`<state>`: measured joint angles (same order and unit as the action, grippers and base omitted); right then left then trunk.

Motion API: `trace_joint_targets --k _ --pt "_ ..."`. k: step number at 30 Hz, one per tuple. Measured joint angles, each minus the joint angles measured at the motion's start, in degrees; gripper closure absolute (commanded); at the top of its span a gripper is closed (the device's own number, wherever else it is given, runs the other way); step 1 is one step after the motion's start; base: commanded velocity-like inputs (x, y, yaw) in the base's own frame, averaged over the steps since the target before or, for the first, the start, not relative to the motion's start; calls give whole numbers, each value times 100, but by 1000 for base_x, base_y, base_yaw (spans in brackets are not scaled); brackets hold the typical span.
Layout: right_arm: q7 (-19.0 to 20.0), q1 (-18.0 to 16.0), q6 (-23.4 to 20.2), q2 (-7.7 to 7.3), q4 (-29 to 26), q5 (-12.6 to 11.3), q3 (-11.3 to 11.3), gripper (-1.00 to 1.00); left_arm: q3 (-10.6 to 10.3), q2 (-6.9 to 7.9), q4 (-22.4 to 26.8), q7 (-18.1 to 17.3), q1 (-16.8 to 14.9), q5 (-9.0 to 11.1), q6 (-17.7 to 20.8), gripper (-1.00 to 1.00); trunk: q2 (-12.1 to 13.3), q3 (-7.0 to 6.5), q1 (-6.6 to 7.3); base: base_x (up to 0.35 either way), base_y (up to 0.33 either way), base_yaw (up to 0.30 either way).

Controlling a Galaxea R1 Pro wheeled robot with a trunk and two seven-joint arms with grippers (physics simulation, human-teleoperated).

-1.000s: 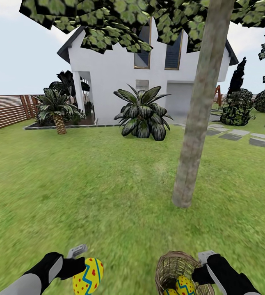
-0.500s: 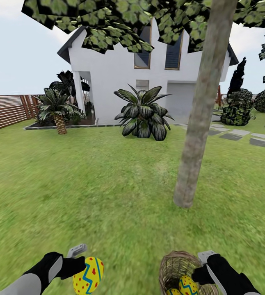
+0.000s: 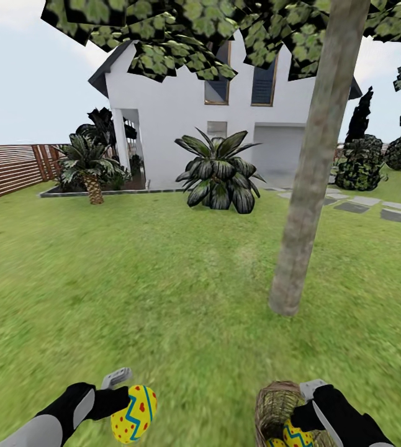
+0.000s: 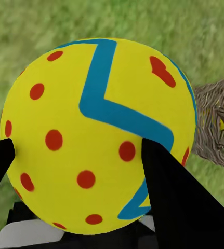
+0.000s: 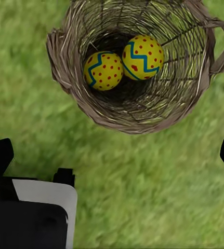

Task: Take the three Easter eggs out of the wicker basket on the lawn in the garden, then place them on the lawn next to a single tree (choose any tree) so that all three eggs are next to the same tree and none are left in the basket.

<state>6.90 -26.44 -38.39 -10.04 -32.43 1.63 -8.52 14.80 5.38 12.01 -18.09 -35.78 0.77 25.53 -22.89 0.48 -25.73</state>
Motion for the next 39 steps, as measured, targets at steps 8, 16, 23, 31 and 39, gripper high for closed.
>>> trace_joint_targets --k 8,16,23,31,39 --pt "0 0 -1 0 -1 -6 15 -100 -13 -54 -95 22 -1 -25 -71 100 4 0 -3 103 106 0" --pt "2 0 0 1 -2 -6 13 -100 -14 -64 -107 12 1 -33 -77 100 3 0 -3 10 -93 0" --pt "5 0 1 1 -1 -14 16 -100 -6 -57 -102 68 1 -33 -78 100 3 0 -3 5 -13 0" --pt "9 0 6 -42 -1 -24 20 -100 0 -72 -94 720 -1 -9 -76 100 3 0 0 180 -23 0" --pt "3 0 35 -57 -1 -20 16 -100 10 -69 -93 741 1 7 -82 100 4 0 -3 112 -1 0"
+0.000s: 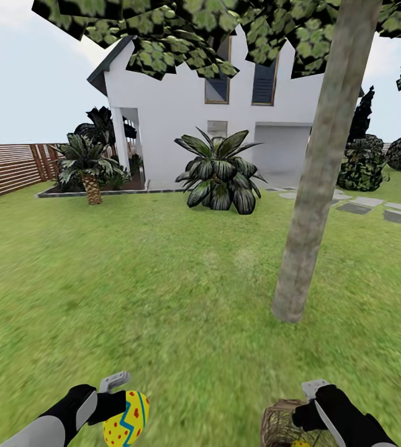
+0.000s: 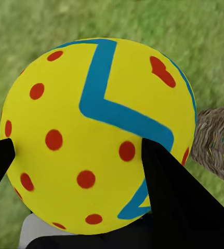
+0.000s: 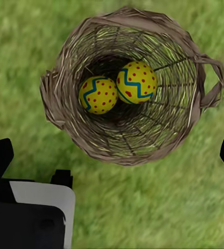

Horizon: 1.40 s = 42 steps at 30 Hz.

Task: Take the three Easter eggs out of the wicker basket on the lawn in the garden, then place them on the lawn next to a single tree (choose any tree) so that all three eggs are next to the same tree and none are left in the basket.

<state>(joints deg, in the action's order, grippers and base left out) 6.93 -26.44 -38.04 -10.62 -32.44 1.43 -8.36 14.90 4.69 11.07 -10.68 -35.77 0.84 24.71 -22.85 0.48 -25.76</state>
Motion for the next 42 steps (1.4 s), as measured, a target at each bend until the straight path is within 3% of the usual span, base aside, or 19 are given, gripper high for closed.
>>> trace_joint_targets --k 11,14,20,24,31,32,36,37,39,40,42 --pt "11 0 -4 2 0 -18 -17 -100 -1 32 -13 -26 0 -18 4 100 0 0 0 0 0 0" --pt "35 2 -36 -46 -12 -21 -10 -100 -1 22 -44 -20 15 -23 12 100 -114 48 -65 0 0 0" --pt "48 3 -17 -300 -25 -32 -6 -100 9 49 -137 -3 24 -2 -3 100 -353 153 -196 0 0 0" --pt "108 2 -13 -307 -149 -35 7 -100 3 70 -145 -24 28 30 -481 100 -515 225 -285 0 0 0" --pt "137 3 -38 -249 -456 106 -112 -100 7 44 123 27 27 110 -535 100 -796 352 -439 0 0 0" --pt "147 3 -32 -264 -491 96 -120 -100 1 25 228 33 27 116 -560 100 -837 370 -461 0 0 0" --pt "154 2 -58 -274 -1020 68 -123 -100 9 4 1933 160 26 135 -584 100 -998 440 -548 0 0 0" --pt "152 2 -66 -254 -1119 78 -131 -100 16 -57 2365 181 27 228 -646 100 -1038 458 -571 0 0 0" --pt "146 2 -75 -283 -1282 85 -118 -100 27 -113 2792 283 29 420 -1031 100 -1119 495 -614 0 0 0" --pt "145 2 -125 -301 -1418 85 -109 -100 17 -123 2901 412 29 537 -1444 100 -1159 513 -636 0 0 0" --pt "146 3 -370 -312 -1524 70 -61 -100 6 -124 2962 498 30 615 -1798 100 -1239 550 -681 0 0 0"
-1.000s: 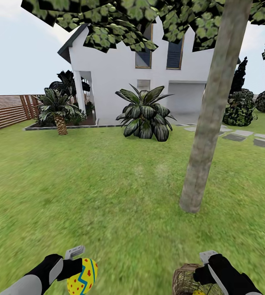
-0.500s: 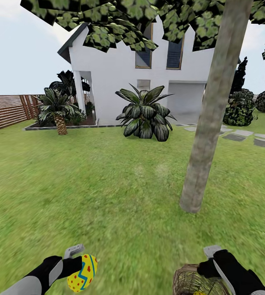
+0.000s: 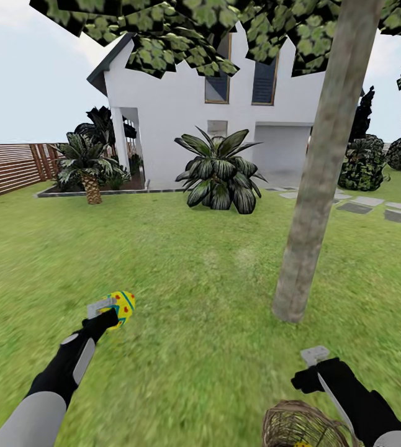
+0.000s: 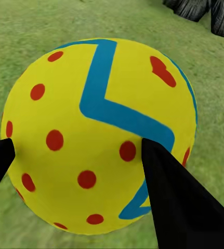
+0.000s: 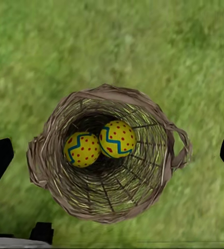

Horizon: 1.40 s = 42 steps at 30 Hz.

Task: Take the three Easter eggs out of the wicker basket on the lawn in the garden, then place them on the lawn next to a single tree (choose any tree) so that all three eggs are next to the same tree and none are left in the basket.

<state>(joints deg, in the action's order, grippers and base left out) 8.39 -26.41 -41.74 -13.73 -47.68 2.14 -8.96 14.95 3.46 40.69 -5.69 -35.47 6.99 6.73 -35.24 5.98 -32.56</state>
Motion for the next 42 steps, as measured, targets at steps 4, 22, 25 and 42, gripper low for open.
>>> trace_joint_targets --k 4,22,25,42 --pt "1 0 -257 15 -47 -16 48 -100 11 -1 55 17 0 29 -113 100 -161 72 -88 0 0 0" --pt "-5 0 -281 2 417 -4 34 -100 -26 -203 0 41 0 447 -343 100 -884 397 -484 0 0 0" --pt "-9 0 -282 0 424 -1 34 -100 -33 -280 -12 29 0 445 -381 100 -1005 451 -550 0 0 0" --pt "-10 -1 -282 15 430 4 29 -100 -50 -410 -40 15 1 444 -395 100 -1688 757 -924 0 0 0"
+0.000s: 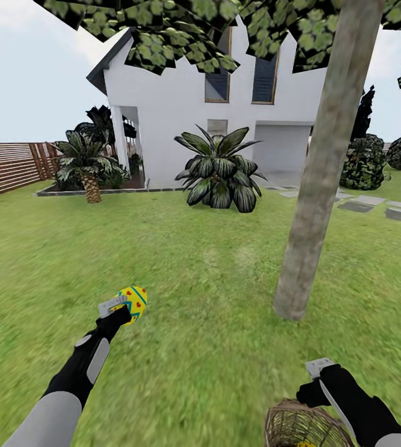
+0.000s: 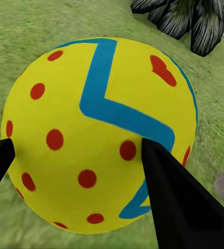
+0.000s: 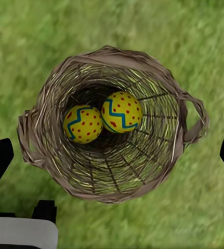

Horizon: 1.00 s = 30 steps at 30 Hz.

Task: Take the three Easter eggs out of the wicker basket on the lawn in the garden, then place them on the lawn next to a single tree (choose any tree) so that all three eggs are next to the same tree and none are left in the basket.

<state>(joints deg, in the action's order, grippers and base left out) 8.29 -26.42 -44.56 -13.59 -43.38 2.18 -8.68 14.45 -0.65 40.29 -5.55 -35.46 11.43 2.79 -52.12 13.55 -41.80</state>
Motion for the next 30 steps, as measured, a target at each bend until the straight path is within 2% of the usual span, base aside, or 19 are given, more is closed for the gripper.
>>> trace_joint_targets --k 30 --pt "-8 0 7 -22 3 -4 8 -100 -12 -129 -140 -23 0 -18 2 100 -1204 540 -659 0 0 0"
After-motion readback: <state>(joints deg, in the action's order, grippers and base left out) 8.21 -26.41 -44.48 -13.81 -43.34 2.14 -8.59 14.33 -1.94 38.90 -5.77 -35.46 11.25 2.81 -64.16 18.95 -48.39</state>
